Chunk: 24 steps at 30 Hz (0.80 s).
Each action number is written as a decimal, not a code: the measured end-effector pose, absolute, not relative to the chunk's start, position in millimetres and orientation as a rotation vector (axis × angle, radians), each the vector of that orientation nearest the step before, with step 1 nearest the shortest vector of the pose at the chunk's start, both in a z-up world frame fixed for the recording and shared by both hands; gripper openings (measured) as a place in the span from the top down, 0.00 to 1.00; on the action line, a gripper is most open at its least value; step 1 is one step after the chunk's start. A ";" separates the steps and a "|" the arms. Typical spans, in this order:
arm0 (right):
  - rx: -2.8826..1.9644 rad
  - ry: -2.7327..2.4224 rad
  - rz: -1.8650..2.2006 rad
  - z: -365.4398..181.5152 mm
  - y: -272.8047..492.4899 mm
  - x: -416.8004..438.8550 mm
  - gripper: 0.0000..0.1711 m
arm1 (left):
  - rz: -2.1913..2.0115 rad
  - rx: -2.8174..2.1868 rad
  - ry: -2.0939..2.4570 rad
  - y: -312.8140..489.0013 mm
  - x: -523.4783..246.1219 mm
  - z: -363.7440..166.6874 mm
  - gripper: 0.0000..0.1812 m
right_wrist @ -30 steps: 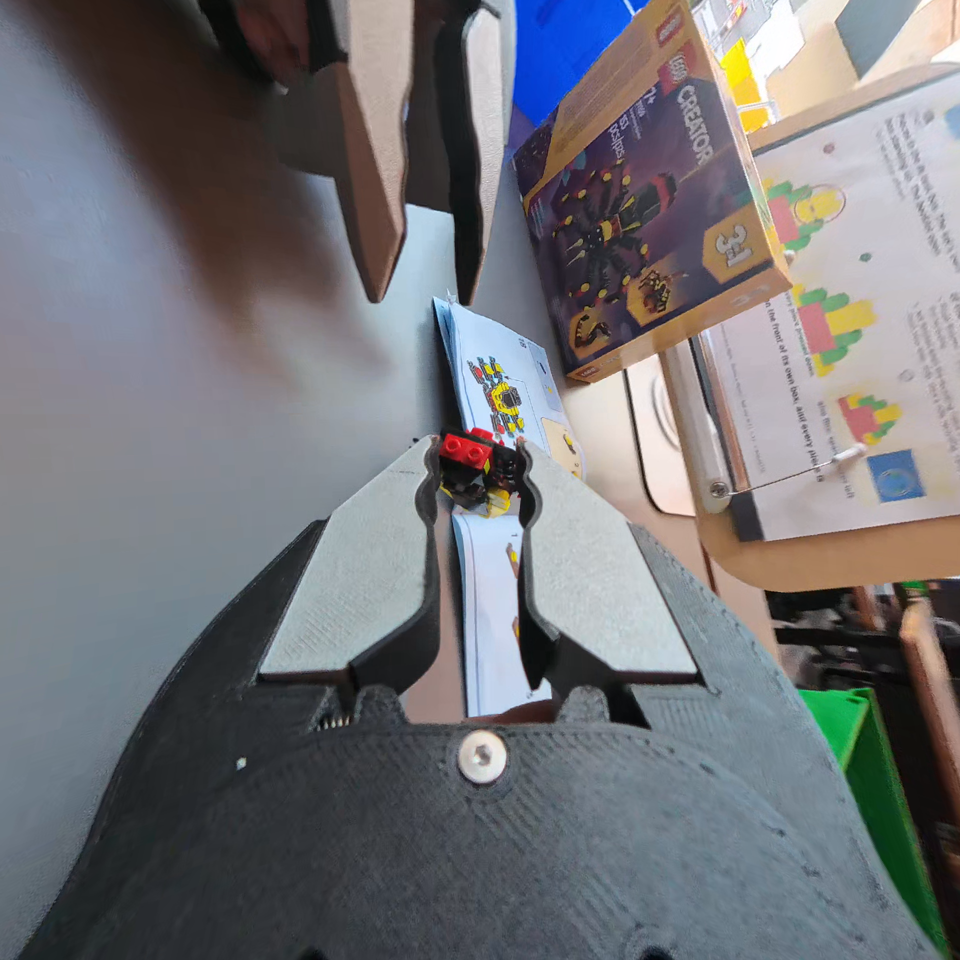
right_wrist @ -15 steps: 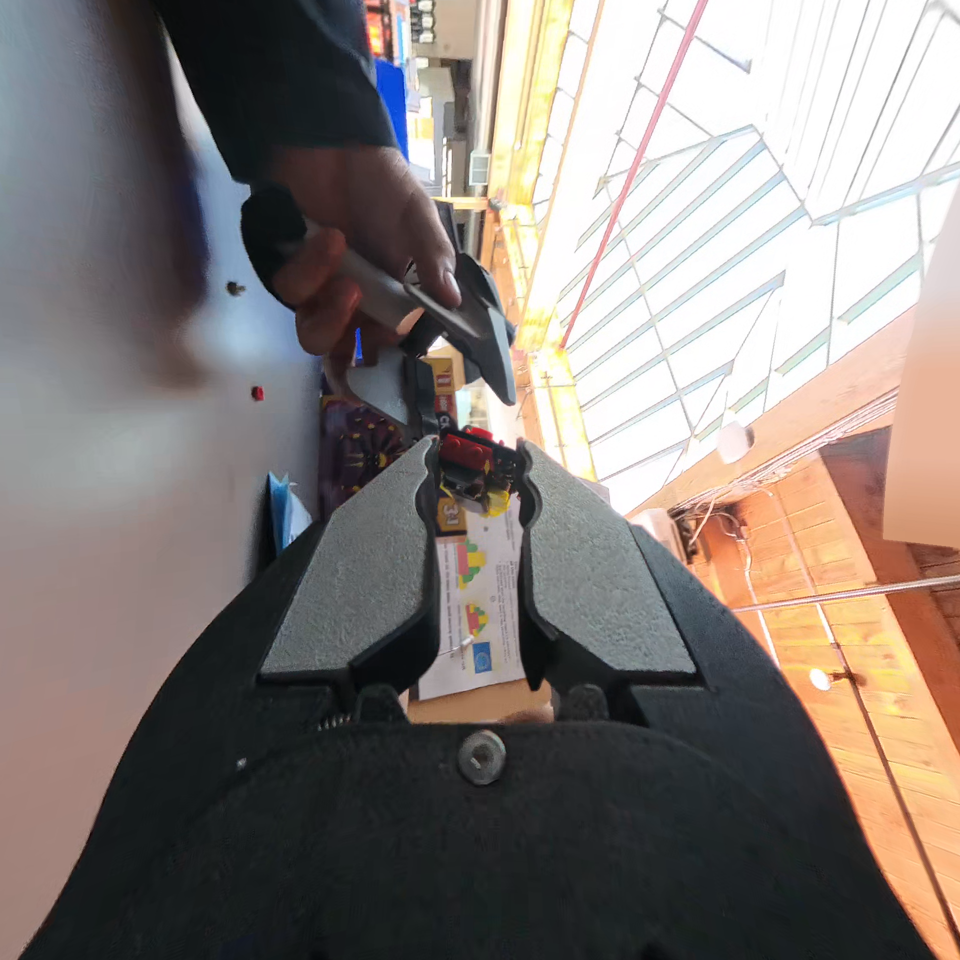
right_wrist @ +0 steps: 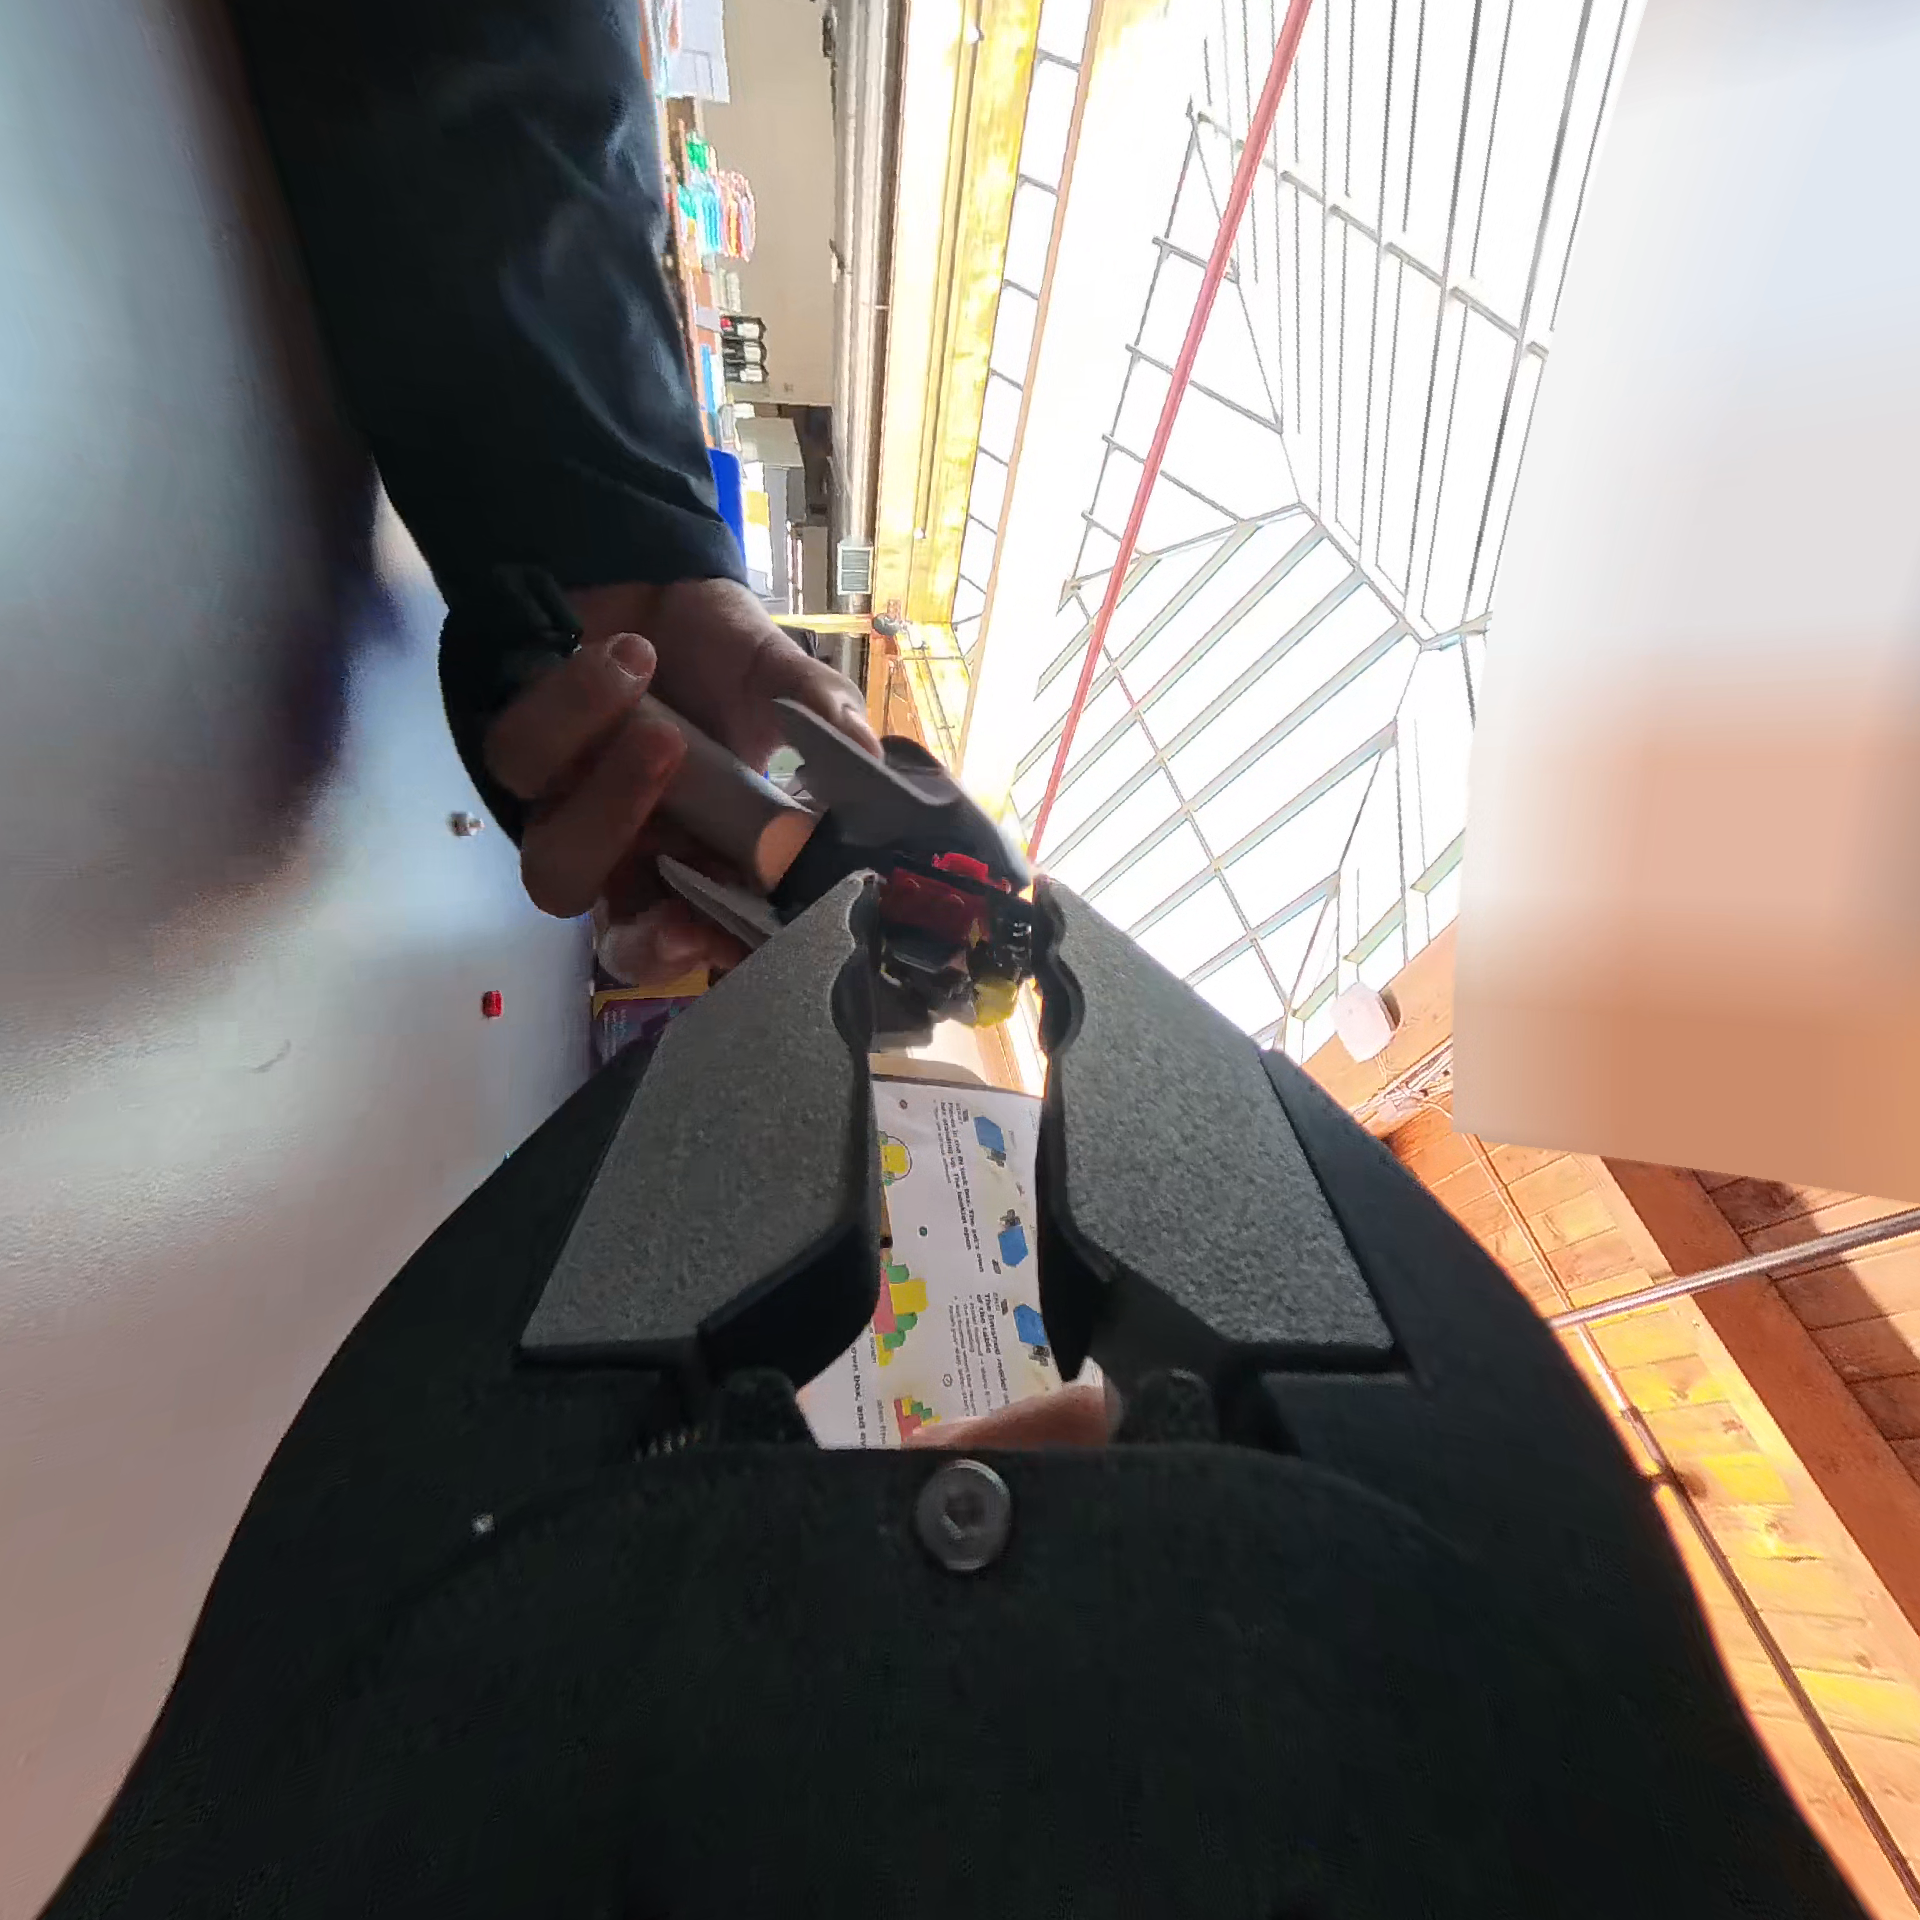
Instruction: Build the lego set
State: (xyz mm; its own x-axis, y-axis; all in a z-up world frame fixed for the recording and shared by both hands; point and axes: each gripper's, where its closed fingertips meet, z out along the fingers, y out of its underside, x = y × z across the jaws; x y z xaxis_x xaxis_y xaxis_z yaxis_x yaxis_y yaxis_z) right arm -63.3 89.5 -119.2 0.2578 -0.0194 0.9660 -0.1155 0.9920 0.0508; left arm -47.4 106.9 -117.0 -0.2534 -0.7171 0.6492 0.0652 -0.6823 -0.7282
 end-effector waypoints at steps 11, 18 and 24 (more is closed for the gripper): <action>-0.017 -1.367 0.098 -137.6 147.8 -70.4 0.81 | -0.833 -1.725 0.754 181.4 -110.4 -146.4 0.86; -0.566 -1.544 0.483 -164.0 196.6 -79.4 0.87 | 0.214 -1.736 0.930 214.6 -155.4 -169.9 0.86; -0.942 -1.568 0.884 -168.6 202.4 -86.3 0.90 | 0.392 -1.645 0.990 217.6 -145.7 -169.8 0.86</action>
